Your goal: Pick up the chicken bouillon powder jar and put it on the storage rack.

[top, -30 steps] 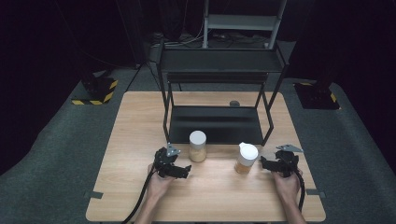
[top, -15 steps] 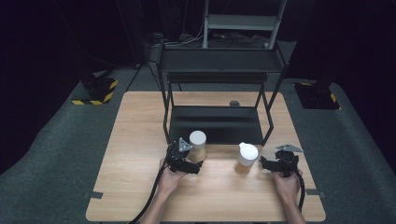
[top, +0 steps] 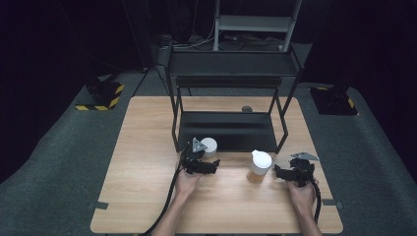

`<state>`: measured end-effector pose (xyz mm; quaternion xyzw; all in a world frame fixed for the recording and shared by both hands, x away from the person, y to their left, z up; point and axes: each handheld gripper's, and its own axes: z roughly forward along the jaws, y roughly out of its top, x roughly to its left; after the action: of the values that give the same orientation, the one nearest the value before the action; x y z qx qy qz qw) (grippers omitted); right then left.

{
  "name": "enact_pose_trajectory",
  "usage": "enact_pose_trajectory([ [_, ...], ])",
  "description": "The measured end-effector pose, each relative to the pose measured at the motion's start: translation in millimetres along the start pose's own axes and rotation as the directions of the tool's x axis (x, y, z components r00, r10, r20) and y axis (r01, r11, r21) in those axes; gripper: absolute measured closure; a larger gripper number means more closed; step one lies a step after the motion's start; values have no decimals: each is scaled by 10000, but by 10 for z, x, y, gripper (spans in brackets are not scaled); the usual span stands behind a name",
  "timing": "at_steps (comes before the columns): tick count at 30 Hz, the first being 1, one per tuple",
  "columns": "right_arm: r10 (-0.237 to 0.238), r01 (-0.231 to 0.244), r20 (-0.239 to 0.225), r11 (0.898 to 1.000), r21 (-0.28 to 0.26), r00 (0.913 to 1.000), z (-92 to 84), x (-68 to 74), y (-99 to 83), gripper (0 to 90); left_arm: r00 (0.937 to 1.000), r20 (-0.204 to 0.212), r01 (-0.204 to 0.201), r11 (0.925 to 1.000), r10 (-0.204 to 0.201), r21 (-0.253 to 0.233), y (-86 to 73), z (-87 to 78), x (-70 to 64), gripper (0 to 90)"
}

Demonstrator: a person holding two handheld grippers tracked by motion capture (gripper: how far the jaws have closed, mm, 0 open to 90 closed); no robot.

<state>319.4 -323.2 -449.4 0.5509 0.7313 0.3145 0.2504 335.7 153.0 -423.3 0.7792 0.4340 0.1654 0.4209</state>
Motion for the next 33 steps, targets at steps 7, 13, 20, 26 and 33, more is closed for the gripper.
enact_pose_trajectory([
  [7, 0, 0, -1, 10000, 0, 10000, 0, 0, 0, 58, 9998, -70, 187, 9998, -188, -75, 9, 71, -5, 186],
  [13, 2, -2, 0, 10000, 1, 10000, 0, 0, 0, 58, 9998, -148, 133, 9998, -135, -132, 35, 97, -32, 232],
  [20, -2, 2, -1, 10000, 0, 10000, 0, 0, 0, 58, 9990, -428, 99, 9997, -108, -203, 45, 110, -79, 303],
  [26, -1, 1, -1, 10000, -1, 10000, 0, 0, 0, 58, 9985, -541, -100, 9996, 86, -260, 41, 113, -114, 313],
  [33, 21, -21, -2, 10000, 7, 10000, 0, 0, 1, 58, 9974, -591, -427, 9991, 421, -87, 95, 111, -127, 322],
])
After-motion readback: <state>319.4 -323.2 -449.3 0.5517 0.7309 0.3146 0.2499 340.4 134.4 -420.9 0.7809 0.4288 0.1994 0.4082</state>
